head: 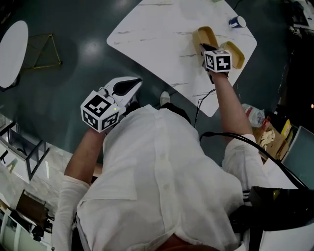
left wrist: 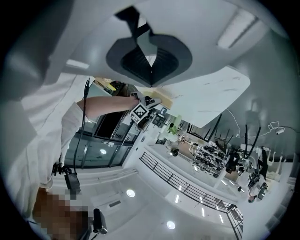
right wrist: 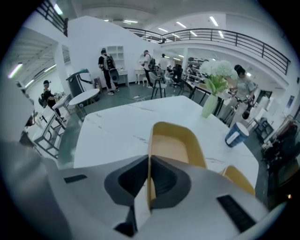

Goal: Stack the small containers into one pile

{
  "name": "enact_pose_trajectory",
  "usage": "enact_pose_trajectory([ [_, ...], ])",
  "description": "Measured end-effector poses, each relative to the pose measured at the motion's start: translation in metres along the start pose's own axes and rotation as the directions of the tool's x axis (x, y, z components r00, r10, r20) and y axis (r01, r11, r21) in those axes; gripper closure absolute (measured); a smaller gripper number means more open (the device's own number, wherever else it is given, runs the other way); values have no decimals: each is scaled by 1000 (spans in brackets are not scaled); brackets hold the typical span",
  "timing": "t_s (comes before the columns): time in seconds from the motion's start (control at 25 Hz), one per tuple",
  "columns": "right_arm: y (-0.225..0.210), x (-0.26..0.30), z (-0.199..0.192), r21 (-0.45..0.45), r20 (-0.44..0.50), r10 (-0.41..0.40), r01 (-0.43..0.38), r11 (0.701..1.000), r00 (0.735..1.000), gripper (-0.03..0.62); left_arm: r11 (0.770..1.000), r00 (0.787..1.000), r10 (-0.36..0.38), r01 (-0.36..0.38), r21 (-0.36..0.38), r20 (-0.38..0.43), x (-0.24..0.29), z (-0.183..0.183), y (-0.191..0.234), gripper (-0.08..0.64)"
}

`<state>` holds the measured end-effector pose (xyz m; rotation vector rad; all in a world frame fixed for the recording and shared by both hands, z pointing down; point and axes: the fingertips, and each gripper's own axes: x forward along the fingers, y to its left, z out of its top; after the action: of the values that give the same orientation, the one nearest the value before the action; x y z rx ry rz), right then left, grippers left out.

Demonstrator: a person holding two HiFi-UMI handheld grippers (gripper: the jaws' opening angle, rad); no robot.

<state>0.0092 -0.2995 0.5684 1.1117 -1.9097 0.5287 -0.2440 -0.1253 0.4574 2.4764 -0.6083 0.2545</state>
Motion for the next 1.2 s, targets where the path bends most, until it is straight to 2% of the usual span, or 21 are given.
enact_pose_trajectory([
  [0.2,25,-37,-3,-193,19,76,-71,979,997,580,1000,1000,5,-5,24,0,20,8,-19,552],
  [0.36,37,-73,-21,-362,12,129,-116,925,992,580,999,1000,-1,0,52,10,52,19,-45,552],
  [0.56,17,-114,-57,-490,12,161,-134,861,987,580,997,1000,-7,6,77,18,97,30,-84,552],
  [0.72,-20,-134,-81,-544,7,151,-123,830,989,580,996,1000,-4,2,89,15,127,36,-107,554],
  [1.04,-99,-147,-106,-549,21,119,-88,831,993,580,995,999,46,-47,92,7,166,35,-138,554],
  [1.2,-127,-142,-107,-569,24,114,-80,818,993,580,993,997,78,-78,84,12,175,33,-149,554],
])
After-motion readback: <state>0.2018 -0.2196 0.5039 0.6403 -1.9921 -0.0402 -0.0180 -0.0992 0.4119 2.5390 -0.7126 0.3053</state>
